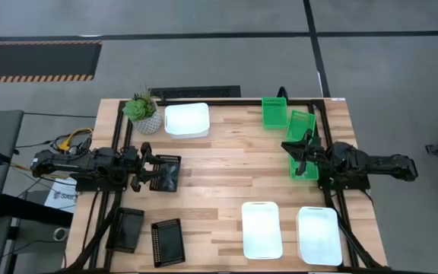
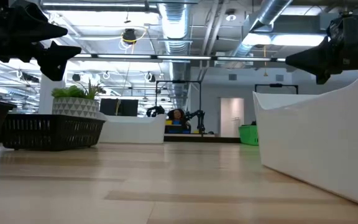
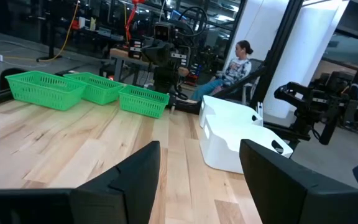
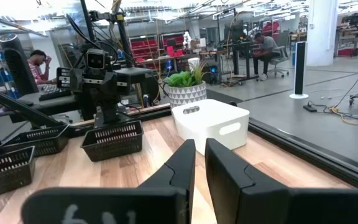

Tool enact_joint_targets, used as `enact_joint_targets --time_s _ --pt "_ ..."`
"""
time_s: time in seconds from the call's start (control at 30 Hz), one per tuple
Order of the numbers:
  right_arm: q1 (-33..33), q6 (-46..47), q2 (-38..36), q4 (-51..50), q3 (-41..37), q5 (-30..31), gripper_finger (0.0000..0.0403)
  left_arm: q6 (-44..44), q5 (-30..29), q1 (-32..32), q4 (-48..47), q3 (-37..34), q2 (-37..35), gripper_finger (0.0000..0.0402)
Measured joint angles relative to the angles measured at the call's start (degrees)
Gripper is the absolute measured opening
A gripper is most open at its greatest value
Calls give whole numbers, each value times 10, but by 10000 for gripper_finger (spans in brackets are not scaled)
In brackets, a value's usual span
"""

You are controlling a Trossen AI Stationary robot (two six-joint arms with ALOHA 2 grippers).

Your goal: Stack baskets by color

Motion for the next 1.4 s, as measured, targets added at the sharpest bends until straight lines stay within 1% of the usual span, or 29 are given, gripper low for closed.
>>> enact_joint_targets --time_s 0.9,1.07,1.17,1.3,1.4 --pt "0 0 0 0 0 0 63 -2 0 0 1 0 0 212" --pt "0 0 0 0 0 0 63 -29 -1 0 1 0 0 212" --pt "0 0 0 0 0 0 63 -33 -14 0 8 0 0 212" --pt "0 0 0 0 0 0 63 -76 -26 -1 6 0 0 212" --pt "0 0 0 0 0 0 63 -72 -23 -1 4 0 0 212"
